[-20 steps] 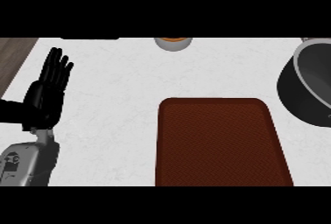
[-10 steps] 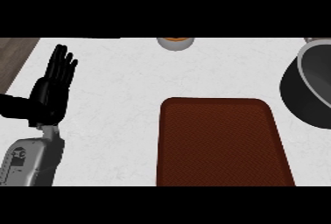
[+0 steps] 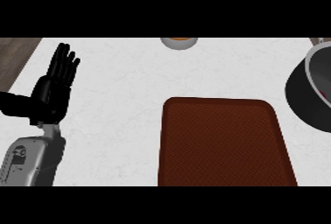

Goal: Pick the pear from the tray and place it in the pot

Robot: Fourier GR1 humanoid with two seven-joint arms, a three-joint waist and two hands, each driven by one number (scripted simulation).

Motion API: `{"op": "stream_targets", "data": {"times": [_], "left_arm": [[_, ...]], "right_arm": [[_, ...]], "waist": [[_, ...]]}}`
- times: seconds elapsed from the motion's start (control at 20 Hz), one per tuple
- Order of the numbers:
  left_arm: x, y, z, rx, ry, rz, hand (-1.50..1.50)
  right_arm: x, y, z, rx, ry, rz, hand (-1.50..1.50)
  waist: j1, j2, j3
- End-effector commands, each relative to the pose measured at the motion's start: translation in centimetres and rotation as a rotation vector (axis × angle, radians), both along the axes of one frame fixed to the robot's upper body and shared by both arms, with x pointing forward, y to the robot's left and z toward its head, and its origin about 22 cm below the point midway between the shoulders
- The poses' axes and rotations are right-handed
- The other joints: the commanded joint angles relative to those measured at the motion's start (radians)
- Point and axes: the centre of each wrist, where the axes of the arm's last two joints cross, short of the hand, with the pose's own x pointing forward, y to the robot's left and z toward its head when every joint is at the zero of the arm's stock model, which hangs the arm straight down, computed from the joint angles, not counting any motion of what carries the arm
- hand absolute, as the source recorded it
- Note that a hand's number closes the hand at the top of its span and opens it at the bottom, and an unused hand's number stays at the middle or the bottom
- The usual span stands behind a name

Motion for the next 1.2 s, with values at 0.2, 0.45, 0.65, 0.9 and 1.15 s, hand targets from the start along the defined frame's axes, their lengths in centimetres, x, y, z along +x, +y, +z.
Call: {"op": "stream_targets", "data": {"times": [0.2, 0.45, 0.65, 0.9, 1.15], "left_arm": [[-0.4, -0.2, -0.3, -0.013, -0.004, 0.004, 0.00], [-0.1, 1.0, -0.6, 0.000, 0.000, 0.017, 0.00], [-0.9, 0.0, -0.9, -0.018, -0.007, 0.005, 0.00], [0.2, -1.0, -1.4, 0.008, -0.002, 0.016, 0.00], [-1.0, 1.8, -0.9, -0.007, -0.013, 0.008, 0.00]], "right_arm": [[1.5, 1.0, 0.0, 0.148, -0.095, 0.147, -1.50], [1.4, -0.1, 1.6, 0.399, -0.162, 0.141, -1.50], [1.2, -0.7, 2.2, 0.551, -0.175, 0.058, -1.50], [-1.6, -3.7, 3.0, 0.672, -0.258, 0.026, -1.50], [-4.2, -6.5, 5.2, 0.731, -0.313, -0.018, -1.50]], "waist": [[-0.003, -0.003, 0.001], [-0.019, -0.006, -0.001], [-0.016, -0.007, -0.001], [-0.019, 0.004, 0.002], [-0.003, 0.002, 0.003]]}}
